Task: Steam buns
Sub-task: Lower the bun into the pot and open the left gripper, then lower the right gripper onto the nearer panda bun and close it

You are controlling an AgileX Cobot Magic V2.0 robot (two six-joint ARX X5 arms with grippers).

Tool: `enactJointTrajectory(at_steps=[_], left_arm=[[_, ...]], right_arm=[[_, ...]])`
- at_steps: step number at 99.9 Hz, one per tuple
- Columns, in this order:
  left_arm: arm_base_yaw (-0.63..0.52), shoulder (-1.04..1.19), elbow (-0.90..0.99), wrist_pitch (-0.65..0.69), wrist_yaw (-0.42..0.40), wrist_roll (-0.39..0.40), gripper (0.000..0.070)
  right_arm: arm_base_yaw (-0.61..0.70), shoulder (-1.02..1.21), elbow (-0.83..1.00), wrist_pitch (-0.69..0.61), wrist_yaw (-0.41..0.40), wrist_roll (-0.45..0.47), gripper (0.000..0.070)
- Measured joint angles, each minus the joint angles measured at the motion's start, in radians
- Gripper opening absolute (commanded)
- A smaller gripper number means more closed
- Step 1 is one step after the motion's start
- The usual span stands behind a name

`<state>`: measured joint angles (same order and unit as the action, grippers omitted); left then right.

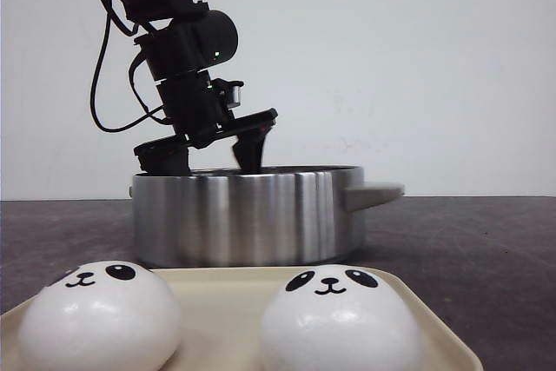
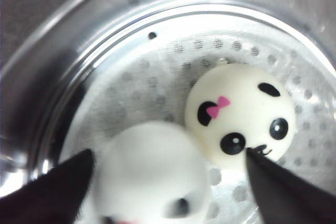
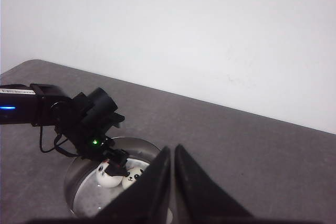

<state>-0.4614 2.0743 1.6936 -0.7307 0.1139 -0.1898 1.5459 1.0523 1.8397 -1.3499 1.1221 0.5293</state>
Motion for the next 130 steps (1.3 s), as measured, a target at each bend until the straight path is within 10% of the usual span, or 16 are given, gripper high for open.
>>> enactJointTrajectory(at_steps=[59, 108, 116, 130], left_arm=[[-0.023, -0.066, 0.288, -0.135, 0.014, -0.097, 0.0625], [-0.23, -0.623, 0.306, -0.177, -0.019, -0.096, 0.0625], [-0.277, -0.688, 0.306, -0.211, -0.052, -0.085, 0.0625], [-0.321, -0.797, 0.306, -0.292, -0.092, -0.074, 0.0626]], right_arm=[[-0.016, 0.014, 0.0, 0.0, -0.036, 0.043, 0.0006], [-0.385, 0.027, -0.325, 0.008, -0.519, 0.099, 0.0008], [-0.438, 0.027, -0.475, 0.08, -0.626, 0.099, 0.0143], [-0.501, 0.056, -0.74, 0.341, -0.878, 0.104, 0.0634]])
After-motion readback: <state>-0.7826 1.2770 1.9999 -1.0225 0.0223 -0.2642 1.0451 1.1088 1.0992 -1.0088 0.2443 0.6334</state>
